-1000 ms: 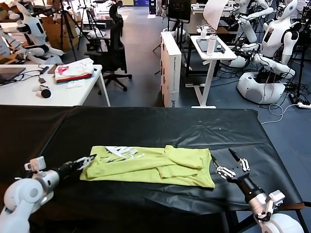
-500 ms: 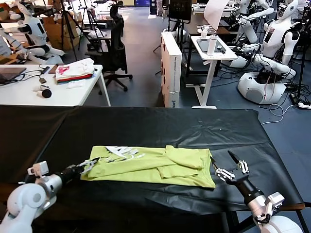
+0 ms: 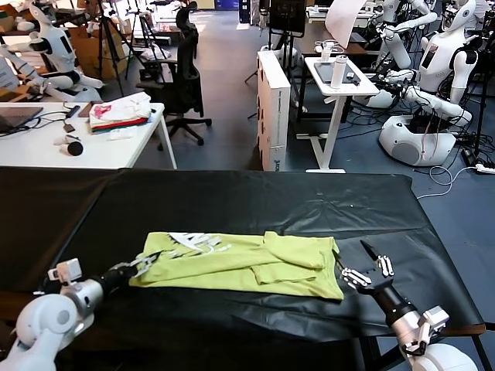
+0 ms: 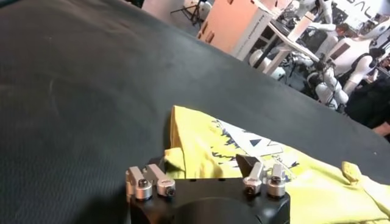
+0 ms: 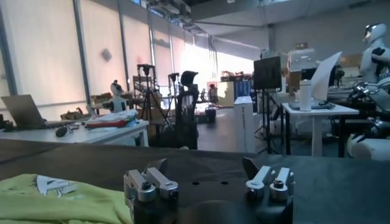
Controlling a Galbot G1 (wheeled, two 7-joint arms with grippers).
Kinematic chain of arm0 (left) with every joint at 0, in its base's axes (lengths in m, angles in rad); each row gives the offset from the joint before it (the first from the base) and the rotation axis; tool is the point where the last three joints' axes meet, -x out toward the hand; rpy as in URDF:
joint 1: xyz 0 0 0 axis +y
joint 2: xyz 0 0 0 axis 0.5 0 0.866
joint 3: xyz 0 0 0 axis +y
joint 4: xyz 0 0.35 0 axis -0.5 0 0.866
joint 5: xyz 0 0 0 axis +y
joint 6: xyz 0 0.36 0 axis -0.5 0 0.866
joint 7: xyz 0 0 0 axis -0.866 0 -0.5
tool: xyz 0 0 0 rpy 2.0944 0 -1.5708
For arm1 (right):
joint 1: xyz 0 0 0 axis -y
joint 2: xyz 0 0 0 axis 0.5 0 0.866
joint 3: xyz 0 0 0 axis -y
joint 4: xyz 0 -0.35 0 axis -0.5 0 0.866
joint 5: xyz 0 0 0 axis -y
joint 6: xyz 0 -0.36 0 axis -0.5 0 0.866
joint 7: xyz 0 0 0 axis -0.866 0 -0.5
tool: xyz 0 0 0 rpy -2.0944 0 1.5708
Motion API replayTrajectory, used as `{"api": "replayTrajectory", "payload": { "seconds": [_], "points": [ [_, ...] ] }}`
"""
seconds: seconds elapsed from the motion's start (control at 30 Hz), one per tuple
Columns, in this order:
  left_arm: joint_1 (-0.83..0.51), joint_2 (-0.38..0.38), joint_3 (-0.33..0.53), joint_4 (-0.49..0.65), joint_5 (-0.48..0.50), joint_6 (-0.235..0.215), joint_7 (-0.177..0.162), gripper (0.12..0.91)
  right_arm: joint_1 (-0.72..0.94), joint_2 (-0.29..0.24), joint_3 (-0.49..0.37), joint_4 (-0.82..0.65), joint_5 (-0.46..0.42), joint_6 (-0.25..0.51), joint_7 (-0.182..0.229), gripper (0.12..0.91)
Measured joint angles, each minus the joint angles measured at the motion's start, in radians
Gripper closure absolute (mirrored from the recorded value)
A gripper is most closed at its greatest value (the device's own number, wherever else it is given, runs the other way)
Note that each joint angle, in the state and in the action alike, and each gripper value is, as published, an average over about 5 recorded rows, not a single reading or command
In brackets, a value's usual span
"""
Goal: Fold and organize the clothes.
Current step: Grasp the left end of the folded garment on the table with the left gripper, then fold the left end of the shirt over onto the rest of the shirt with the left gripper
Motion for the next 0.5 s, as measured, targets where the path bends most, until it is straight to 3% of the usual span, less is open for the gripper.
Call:
{"api": "replayTrajectory", "payload": {
  "seconds": [0.13, 0.23, 0.5],
  "points": [
    [0.003, -0.001, 0.001, -0.012, 0.006, 0.004, -0.006, 0.705, 0.006, 0.004, -0.006, -0.002, -0.007, 0.0, 0.005, 0.118],
    [0.006, -0.001, -0.003, -0.024, 0.014, 0.005, -0.018, 0.825, 0.012, 0.006, -0.011, -0.006, -0.014, -0.002, 0.018, 0.118],
    [0.048, 0.024, -0.053, -0.087, 0.153, 0.004, -0.024, 0.849, 0.034, 0.017, -0.036, -0.028, -0.049, -0.012, 0.061, 0.118]
  ]
}}
